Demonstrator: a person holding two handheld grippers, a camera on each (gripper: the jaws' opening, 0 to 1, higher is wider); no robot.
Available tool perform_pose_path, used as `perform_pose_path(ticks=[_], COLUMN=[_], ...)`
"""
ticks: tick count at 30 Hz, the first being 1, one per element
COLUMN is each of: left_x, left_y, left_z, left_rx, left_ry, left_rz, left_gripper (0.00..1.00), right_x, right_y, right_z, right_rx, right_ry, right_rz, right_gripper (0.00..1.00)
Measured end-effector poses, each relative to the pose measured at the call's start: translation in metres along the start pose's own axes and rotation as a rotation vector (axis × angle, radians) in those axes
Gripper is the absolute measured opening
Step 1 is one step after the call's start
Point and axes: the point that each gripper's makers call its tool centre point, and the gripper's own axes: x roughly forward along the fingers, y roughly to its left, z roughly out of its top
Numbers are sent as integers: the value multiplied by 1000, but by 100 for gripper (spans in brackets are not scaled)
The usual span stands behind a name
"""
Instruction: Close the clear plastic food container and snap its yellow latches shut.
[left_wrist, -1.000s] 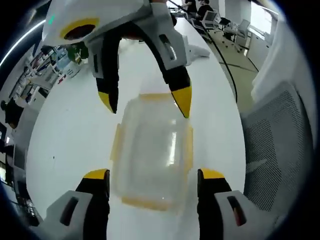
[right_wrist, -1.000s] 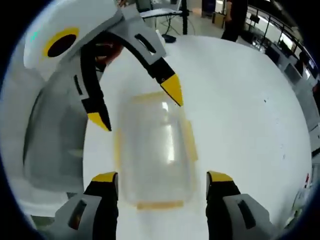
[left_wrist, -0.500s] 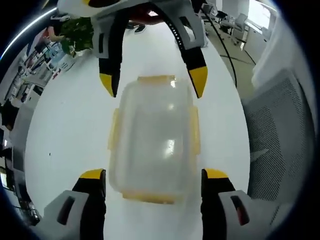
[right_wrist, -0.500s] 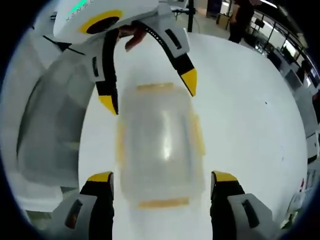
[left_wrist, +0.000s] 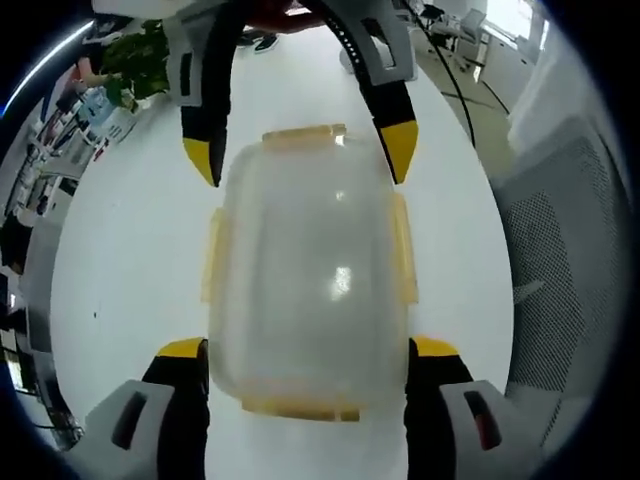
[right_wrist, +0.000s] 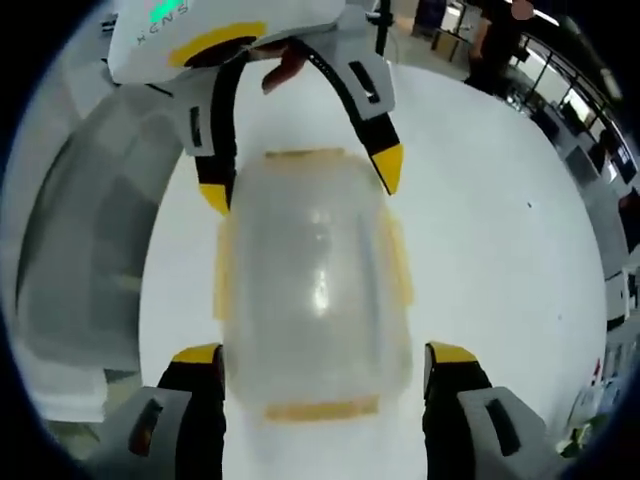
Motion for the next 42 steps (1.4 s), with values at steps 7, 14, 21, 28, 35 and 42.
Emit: perform_pose_path(ticks=[7,14,21,28,35,42], left_x=[2,2,1,-1,-6,-10], left_y=[-1,-2,-3,-5,-9,-12], left_z=[0,0,-2,-9,-21,-32], left_rx=[13,15,19,30,38,36], left_ry=[8,13,5,6,11,18], left_rz=[-2,-5,-10,-15,-20,-25], left_gripper=[84,83,83,83,83,83], right_x=[3,3,4,7,11,15], right_y=[3,4,7,10,17,20], right_z=[-1,0,1,7,20,30], right_rx=[13,18,34,47,58,62], right_ry=[1,5,7,5,2,7], right_rz=[9,12,11,8,7,11], right_gripper=[79,78,78,78,78,78])
